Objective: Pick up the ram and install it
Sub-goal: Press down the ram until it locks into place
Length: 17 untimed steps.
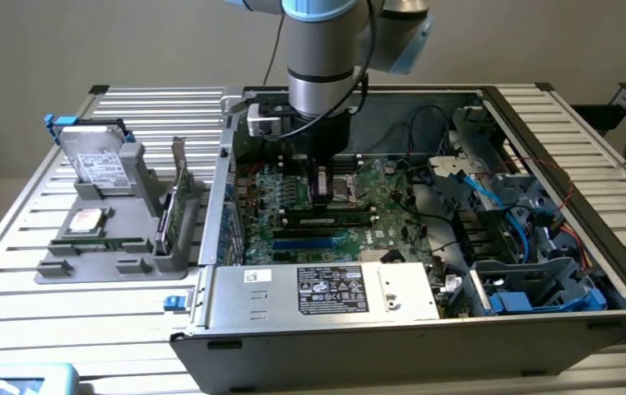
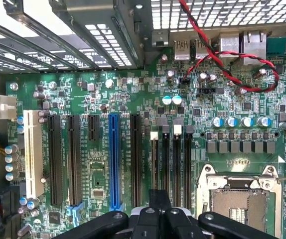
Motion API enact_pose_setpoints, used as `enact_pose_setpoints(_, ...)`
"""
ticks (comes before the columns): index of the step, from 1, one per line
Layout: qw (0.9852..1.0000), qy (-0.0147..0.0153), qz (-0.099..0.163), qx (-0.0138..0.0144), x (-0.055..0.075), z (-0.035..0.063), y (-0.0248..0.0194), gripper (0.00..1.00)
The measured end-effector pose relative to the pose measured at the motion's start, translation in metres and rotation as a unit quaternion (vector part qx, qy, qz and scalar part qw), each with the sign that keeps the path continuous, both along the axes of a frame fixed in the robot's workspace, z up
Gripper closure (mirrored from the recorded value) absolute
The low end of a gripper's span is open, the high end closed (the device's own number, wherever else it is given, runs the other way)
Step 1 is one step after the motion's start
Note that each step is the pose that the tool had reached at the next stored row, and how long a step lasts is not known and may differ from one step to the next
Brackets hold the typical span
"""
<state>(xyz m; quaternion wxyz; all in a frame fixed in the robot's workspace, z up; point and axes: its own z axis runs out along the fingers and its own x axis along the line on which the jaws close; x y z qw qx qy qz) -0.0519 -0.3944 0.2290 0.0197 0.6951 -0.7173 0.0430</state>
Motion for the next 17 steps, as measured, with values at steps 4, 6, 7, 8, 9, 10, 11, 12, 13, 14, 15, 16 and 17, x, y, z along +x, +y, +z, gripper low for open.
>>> enact_pose_setpoints(4,1.0000,0.0005,0.000,-0.0008,0.004,0.0109,-0.0004,0.89)
enact_pose_setpoints(6,1.0000,0.0005,0.000,-0.0007,0.008,0.0130,-0.0006,0.89)
enact_pose_setpoints(7,1.0000,0.0004,0.000,-0.0007,0.009,0.0136,-0.0007,0.89)
enact_pose_setpoints(8,1.0000,0.0005,0.000,-0.0007,0.011,0.0139,-0.0007,0.89)
enact_pose_setpoints(9,1.0000,0.0005,0.000,-0.0007,0.012,0.0142,-0.0009,0.89)
enact_pose_setpoints(10,1.0000,0.0005,0.000,-0.0007,0.013,0.0146,-0.0011,0.89)
enact_pose_setpoints(11,1.0000,0.0005,0.000,-0.0007,0.015,0.0149,-0.0014,0.89)
enact_pose_setpoints(12,1.0000,0.0005,0.000,-0.0007,0.016,0.0152,-0.0016,0.89)
enact_pose_setpoints(13,1.0000,0.0005,0.000,-0.0007,0.017,0.0155,-0.0020,0.89)
enact_pose_setpoints(14,1.0000,0.0005,0.000,-0.0008,0.019,0.0158,-0.0025,0.89)
enact_pose_setpoints(15,1.0000,0.0005,0.000,-0.0008,0.020,0.0159,-0.0029,0.89)
enact_pose_setpoints(16,1.0000,0.0005,0.000,-0.0007,0.021,0.0159,-0.0030,0.89)
enact_pose_setpoints(17,1.0000,0.0006,0.000,-0.0007,0.021,0.0159,-0.0031,0.89)
